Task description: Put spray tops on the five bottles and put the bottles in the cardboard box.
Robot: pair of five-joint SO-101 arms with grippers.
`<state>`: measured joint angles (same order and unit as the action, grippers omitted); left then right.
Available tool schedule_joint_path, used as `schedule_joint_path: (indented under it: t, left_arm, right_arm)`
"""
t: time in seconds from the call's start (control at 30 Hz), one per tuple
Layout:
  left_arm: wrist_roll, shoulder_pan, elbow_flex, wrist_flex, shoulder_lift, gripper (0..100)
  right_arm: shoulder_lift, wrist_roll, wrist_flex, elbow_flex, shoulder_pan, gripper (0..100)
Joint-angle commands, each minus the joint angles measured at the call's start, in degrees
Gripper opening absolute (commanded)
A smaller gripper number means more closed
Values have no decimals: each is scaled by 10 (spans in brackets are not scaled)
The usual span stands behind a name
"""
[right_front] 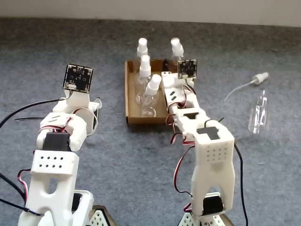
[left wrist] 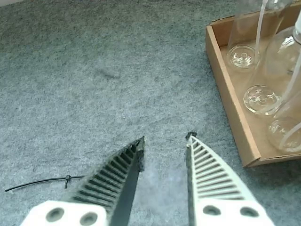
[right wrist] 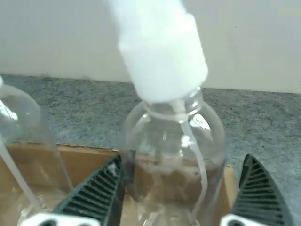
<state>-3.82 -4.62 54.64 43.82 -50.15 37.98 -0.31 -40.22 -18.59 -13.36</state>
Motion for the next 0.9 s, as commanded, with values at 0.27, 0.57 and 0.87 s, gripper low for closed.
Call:
schedule_joint_path:
  t: [0.27,0.57,0.87]
  left_arm:
    - [-2,-9,-7,-12,-3,144]
    - [-2,-8,-6,-13,-3,144]
    - [-2,-7,-6,-13,-3,144]
  right_arm:
    - [-14,3,10,24,-2,293]
    - [-14,3,10,25,-2,401]
    - [-61,2,32,23,5,404]
